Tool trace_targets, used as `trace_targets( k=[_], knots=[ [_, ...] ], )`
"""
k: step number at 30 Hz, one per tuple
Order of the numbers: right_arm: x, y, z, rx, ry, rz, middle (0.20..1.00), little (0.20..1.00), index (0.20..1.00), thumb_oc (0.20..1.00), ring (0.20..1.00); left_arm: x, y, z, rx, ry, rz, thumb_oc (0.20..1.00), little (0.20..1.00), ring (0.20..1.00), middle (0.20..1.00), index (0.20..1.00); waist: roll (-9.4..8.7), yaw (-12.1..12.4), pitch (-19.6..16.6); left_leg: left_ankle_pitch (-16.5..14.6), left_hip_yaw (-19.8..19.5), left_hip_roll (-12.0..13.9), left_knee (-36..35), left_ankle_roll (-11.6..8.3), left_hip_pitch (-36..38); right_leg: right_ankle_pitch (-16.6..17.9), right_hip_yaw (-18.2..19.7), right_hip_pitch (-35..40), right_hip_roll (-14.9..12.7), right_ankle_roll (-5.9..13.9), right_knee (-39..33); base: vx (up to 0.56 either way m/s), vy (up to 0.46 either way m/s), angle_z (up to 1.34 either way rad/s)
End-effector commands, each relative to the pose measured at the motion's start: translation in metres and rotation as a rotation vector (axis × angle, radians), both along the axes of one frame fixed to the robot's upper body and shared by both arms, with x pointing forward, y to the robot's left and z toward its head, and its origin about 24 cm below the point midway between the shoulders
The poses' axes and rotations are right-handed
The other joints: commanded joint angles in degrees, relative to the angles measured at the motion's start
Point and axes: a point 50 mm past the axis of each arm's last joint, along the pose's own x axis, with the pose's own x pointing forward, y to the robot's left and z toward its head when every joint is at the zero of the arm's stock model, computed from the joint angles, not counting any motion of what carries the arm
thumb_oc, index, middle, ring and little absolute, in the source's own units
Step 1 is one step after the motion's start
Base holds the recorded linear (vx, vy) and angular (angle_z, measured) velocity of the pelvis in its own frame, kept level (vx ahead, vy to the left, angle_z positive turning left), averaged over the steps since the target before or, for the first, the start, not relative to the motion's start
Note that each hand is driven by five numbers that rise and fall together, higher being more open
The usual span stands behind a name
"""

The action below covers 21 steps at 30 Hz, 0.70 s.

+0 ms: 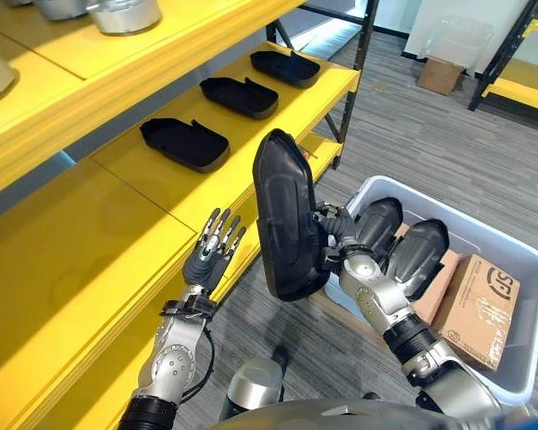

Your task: Move parts from the plastic box to the shelf.

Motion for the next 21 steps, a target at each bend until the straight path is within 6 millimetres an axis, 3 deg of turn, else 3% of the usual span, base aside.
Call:
trace_targets(
  k=[1,5,7,9,11,12,14,17,21],
  knots=[
    [0.016,0.009,0.05,0.105,-0.199,-0.009,0.2,0.2,0.2,0.2,0.2,0.009,-0.02,0.036,-0.016,-0.2,-0.1,1.0,1.0,1.0,1.0,1.0,1.44,0.83,-0.06,-2.46,-2.14,2.21,-4.71,-0.21,4.32,8.94,4.13,-2.25,-0.75,4.19,-4.5,-0.08,0.178,0.68],
    [0.014,0.003,0.047,0.11,-0.186,-0.099,0.2,0.2,0.2,0.2,0.2,0.01,-0.034,0.031,0.037,-0.193,-0.214,1.0,1.0,1.0,1.0,1.0,1.62,-0.4,-0.77,-2.3,-6.88,0.54,-4.66,1.05,3.17,6.31,11.82,-2.22,1.89,3.27,-2.48,0.04,0.095,1.2],
    [0.009,-0.004,0.037,0.098,-0.132,-0.154,0.2,0.2,0.2,0.2,0.2,0.005,-0.053,0.022,0.015,-0.152,-0.314,1.0,1.0,1.0,1.0,1.0,1.13,-3.3,-1.62,-2.79,-11.99,-1.86,-5.07,3.02,3.9,1.19,21.81,-5.03,10.5,2.3,2.74,0.26,0.163,2.24],
    [0.009,-0.004,0.034,0.097,-0.116,-0.135,0.2,0.2,0.2,0.2,0.2,0.004,-0.056,0.021,0.014,-0.14,-0.312,1.0,1.0,1.0,1.0,1.0,0.83,-3.6,-1.41,-2.66,-12.84,-2.23,-5.44,3.42,4.46,1.07,22.44,-6.02,12.11,1.88,2.83,0.16,0.037,2.04],
    [0.01,-0.003,0.033,0.093,-0.11,-0.127,0.2,0.2,0.2,0.2,0.2,0.003,-0.057,0.019,0.019,-0.135,-0.31,1.0,1.0,1.0,1.0,1.0,0.62,-3.93,-1.11,-2.7,-13.28,-2.53,-5.33,3.55,4.8,1.33,23.51,-6.6,13.29,1.69,1.76,0.21,-0.054,0.31],
    [0.012,0.0,0.033,0.091,-0.103,-0.112,0.2,0.2,0.2,0.2,0.2,0.0,-0.06,0.012,0.004,-0.117,-0.318,1.0,1.0,1.0,1.0,1.0,0.15,-5.27,-0.42,-3.73,-13.91,-3.66,-4.25,4.16,5.55,3.42,28.3,-8.36,15.91,1.54,-0.54,0.34,-0.115,0.19],
    [0.013,0.002,0.034,0.088,-0.107,-0.109,0.2,0.2,0.2,0.2,0.2,-0.003,-0.065,0.006,0.011,-0.111,-0.341,1.0,1.0,1.0,1.0,1.0,-0.01,-6.44,0.33,-4.99,-14.17,-4.49,-2.67,4.86,5.95,4.15,32.3,-10.14,17.67,1.38,0.05,0.24,-0.084,0.58],
    [0.015,0.0,0.035,0.08,-0.112,-0.077,0.2,0.2,0.2,0.2,0.2,-0.009,-0.067,0.0,0.018,-0.104,-0.346,1.0,1.0,1.0,1.0,1.0,-0.05,-6.39,0.85,-5.12,-15.57,-5.5,-1.76,4.99,5.25,2.9,33.37,-10.28,19.26,0.42,1.14,0.15,-0.096,0.63],
    [0.02,0.011,0.042,0.045,-0.138,-0.048,0.2,0.2,0.2,0.2,0.2,-0.012,-0.072,-0.004,0.011,-0.102,-0.403,1.0,1.0,1.0,1.0,1.0,0.33,-4.56,1.93,-4.07,-13.66,-4.18,-2.51,5.14,4.64,0.5,29.28,-7.75,18.35,-0.73,1.42,0.18,-0.191,0.77]
  ],
)
